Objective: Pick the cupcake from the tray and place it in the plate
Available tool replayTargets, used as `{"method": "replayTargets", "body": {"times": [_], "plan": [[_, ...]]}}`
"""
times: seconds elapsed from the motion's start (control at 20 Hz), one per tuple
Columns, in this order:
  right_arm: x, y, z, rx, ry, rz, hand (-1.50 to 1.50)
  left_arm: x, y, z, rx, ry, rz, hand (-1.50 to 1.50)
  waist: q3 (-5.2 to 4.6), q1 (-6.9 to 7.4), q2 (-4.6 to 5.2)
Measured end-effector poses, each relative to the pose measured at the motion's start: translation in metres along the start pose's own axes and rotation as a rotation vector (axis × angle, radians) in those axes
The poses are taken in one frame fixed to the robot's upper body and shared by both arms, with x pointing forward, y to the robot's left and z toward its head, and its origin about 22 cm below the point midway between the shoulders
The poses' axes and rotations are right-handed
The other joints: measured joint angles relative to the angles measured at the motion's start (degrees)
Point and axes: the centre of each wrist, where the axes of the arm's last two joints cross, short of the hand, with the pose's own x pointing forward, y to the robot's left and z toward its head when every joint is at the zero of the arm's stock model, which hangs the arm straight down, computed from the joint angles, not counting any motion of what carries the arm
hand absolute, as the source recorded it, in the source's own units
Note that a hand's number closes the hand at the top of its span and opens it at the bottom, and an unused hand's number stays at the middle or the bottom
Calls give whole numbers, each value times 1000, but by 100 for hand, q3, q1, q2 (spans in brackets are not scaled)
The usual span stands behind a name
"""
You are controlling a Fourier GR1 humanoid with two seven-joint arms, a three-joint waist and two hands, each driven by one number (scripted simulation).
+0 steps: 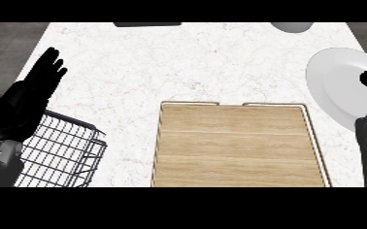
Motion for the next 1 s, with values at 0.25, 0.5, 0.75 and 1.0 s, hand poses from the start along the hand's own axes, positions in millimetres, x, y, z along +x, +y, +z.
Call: {"method": "replayTargets", "body": {"times": [0.25, 0.5, 0.75, 1.0], "plan": [[-33, 12, -10, 67, 143, 82, -150, 2, -2, 0, -11, -4, -2, 0, -8, 37, 25], [-47, 22, -9, 184, 228, 118, -150, 2, -3, -1, -23, -2, 1, 0, -10, 81, 30], [-44, 23, -16, 227, 216, 42, -150, 1, -4, -1, -22, 7, 0, 0, -1, 68, 15], [-33, 19, -23, 182, 181, -112, -150, -2, -2, -1, -16, 19, 8, 0, -2, 45, -3]]}}
